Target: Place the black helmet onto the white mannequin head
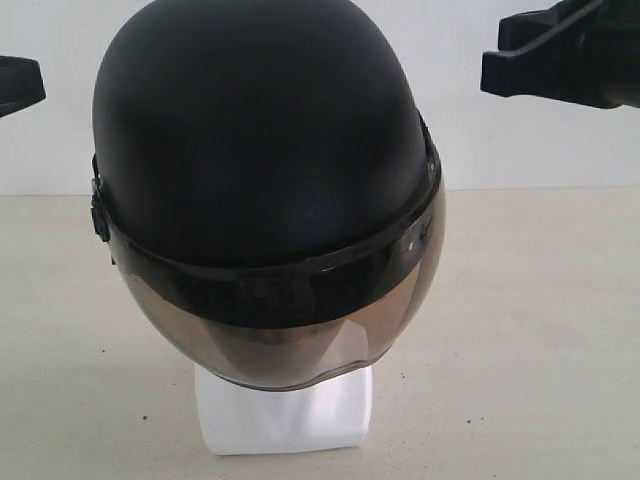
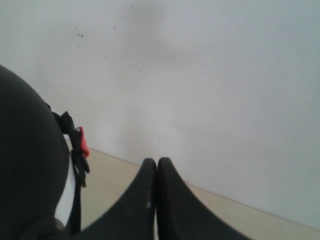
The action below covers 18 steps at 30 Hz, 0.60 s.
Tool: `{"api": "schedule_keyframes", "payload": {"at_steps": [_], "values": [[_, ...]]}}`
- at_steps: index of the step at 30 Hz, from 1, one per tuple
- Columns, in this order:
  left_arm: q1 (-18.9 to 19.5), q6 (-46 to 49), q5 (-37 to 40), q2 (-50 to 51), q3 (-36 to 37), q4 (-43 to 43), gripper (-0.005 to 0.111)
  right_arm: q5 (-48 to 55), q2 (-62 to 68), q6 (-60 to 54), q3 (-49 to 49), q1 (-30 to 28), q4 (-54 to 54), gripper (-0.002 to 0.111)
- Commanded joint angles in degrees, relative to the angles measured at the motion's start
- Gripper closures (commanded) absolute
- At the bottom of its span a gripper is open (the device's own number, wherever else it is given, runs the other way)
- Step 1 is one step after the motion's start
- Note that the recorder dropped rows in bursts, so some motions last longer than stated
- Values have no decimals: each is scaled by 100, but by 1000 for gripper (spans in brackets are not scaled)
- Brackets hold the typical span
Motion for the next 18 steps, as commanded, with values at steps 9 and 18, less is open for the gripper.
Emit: {"api": "schedule_keyframes", "payload": {"at_steps": [9,18], "values": [[-42,266,130,306,-36,-302,102,-200,1,2096,-30,419,-1666,108],[-42,422,58,609,-36,-302,102,-573,1,3652,-17,428,-2881,108]]}}
